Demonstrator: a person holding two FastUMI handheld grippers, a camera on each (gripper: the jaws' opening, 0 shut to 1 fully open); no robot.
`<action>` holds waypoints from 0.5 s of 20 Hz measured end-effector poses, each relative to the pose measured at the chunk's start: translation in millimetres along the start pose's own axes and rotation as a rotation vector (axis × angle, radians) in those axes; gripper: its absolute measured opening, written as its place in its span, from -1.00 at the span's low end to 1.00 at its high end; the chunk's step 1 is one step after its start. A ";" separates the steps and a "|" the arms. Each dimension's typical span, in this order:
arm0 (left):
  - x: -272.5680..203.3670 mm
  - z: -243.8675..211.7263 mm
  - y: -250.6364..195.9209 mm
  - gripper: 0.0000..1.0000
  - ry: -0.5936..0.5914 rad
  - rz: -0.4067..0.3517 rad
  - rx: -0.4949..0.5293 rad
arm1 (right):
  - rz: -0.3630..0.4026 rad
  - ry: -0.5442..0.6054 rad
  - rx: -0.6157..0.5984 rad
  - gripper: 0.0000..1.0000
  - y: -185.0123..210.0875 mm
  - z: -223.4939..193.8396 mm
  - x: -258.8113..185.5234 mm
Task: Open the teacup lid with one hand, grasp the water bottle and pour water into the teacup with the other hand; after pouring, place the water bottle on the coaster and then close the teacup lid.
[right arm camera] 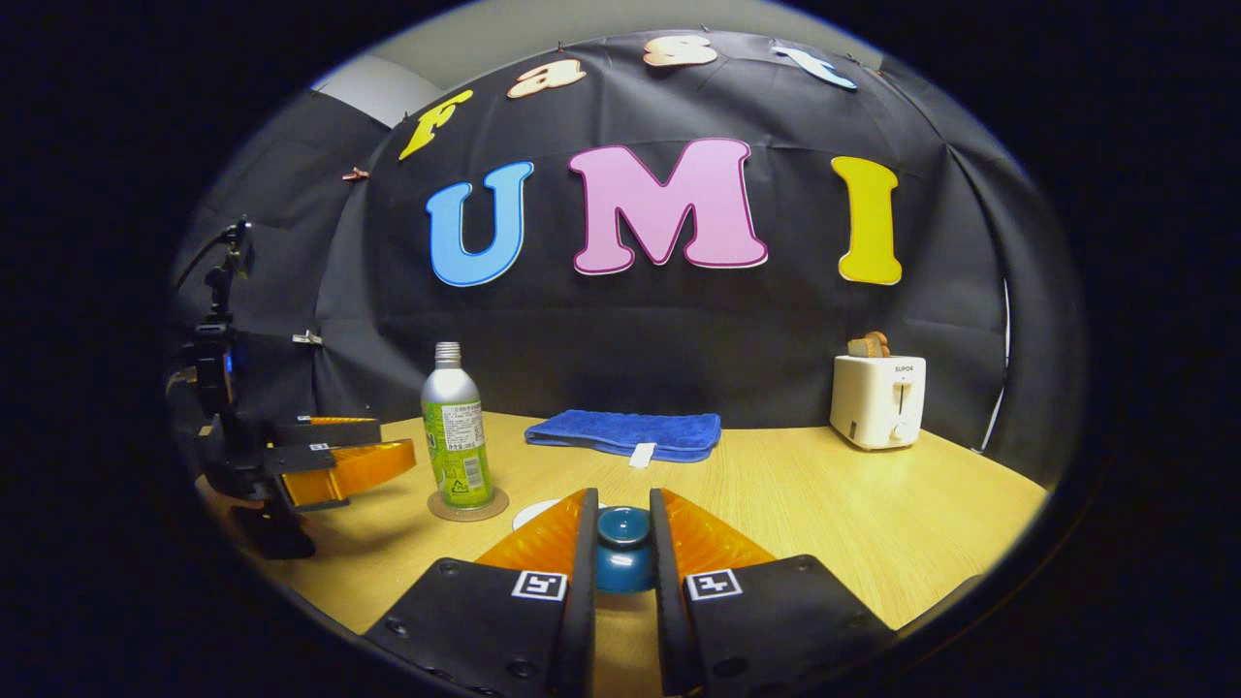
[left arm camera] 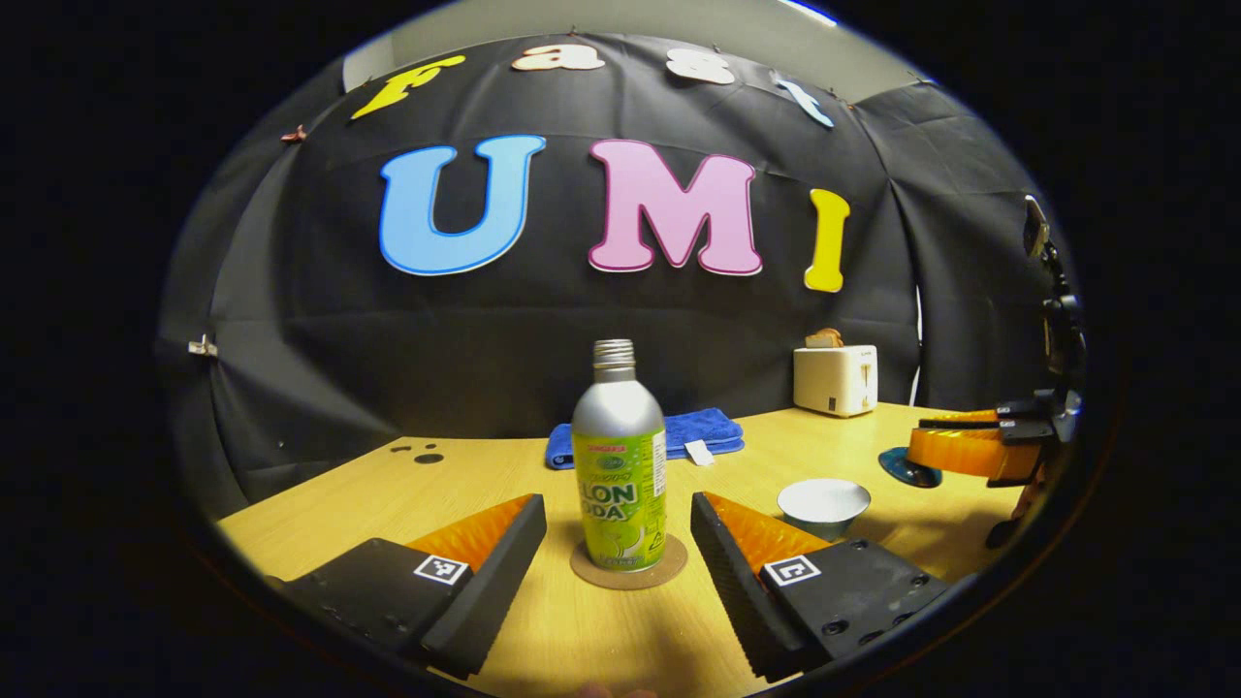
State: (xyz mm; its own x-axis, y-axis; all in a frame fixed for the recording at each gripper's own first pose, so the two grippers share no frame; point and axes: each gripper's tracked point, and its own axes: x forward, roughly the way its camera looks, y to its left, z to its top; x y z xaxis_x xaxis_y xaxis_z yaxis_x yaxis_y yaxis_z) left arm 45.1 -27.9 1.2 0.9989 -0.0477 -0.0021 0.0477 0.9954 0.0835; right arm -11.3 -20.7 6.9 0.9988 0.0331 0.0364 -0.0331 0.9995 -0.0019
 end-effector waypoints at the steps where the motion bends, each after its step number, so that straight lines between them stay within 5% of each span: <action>1: 8.9 -0.4 -0.4 0.90 0.004 0.004 0.038 | 0.000 -0.001 -0.001 -0.41 -1.2 0.3 -3.6; 5: 36.7 -0.3 3.3 0.93 0.013 0.054 0.134 | -0.007 -0.002 0.000 -0.41 -7.9 0.9 -9.7; 10: 52.3 0.9 4.9 0.92 0.008 0.056 0.066 | -0.003 -0.002 0.000 -0.41 -6.6 -0.2 -9.7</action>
State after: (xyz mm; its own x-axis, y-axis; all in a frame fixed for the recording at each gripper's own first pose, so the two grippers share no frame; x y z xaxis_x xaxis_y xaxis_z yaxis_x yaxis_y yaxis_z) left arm 97.6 -25.6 2.4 1.0000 0.0086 -0.0035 -0.0080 0.9887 0.1494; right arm -20.8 -27.6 6.4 0.9988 0.0297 0.0381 -0.0297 0.9996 -0.0016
